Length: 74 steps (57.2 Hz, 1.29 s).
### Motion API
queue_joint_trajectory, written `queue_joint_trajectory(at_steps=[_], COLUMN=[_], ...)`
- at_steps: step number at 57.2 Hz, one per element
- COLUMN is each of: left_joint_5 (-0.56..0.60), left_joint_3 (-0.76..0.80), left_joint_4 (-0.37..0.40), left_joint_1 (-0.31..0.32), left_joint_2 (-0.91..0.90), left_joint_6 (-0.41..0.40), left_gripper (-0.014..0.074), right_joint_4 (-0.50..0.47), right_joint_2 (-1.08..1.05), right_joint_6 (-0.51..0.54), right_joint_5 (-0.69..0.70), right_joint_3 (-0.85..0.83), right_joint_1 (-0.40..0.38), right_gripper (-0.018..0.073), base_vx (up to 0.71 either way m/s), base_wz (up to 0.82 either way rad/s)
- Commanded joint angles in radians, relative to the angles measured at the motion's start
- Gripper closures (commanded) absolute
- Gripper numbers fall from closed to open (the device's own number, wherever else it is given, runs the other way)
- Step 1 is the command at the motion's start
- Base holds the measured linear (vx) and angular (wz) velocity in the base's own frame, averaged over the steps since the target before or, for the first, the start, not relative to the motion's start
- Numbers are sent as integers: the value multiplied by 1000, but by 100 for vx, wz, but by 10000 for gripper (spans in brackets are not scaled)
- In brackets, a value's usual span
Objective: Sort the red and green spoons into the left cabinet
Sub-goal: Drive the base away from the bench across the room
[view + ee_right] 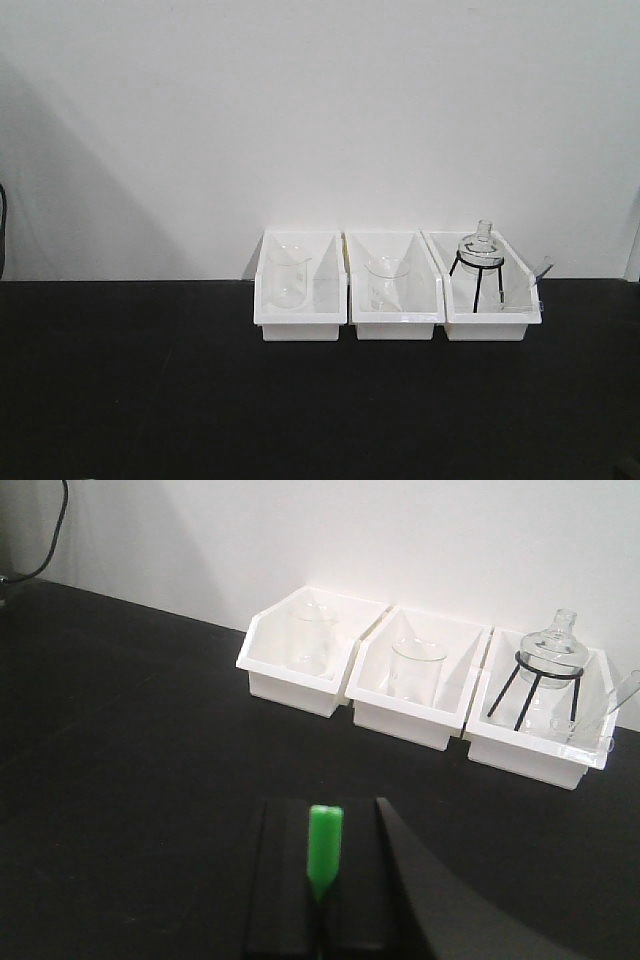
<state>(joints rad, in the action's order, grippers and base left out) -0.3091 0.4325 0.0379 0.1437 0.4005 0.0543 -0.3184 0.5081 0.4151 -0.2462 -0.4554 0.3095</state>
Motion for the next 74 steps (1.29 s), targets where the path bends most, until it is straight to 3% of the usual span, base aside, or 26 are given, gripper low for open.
queue_joint_trajectory(at_steps=[1,26,74], left_joint_5=[77,77,77], left_joint_3=[24,24,24], left_joint_4=[11,11,11], left_joint_1=[5,5,5], left_joint_2=[8,8,8], left_joint_6=[1,1,1], left_gripper=[603,603,603], right_joint_4=[-4,-4,-4], right_joint_2=[4,4,4], right_joint_6=[-1,-1,-1], right_joint_5=[74,74,74], right_joint_3=[-30,-30,-30], right_joint_1=[-1,-1,-1], right_gripper=[562,562,562], base_vx=[0,-3,-12], base_wz=[0,10,41])
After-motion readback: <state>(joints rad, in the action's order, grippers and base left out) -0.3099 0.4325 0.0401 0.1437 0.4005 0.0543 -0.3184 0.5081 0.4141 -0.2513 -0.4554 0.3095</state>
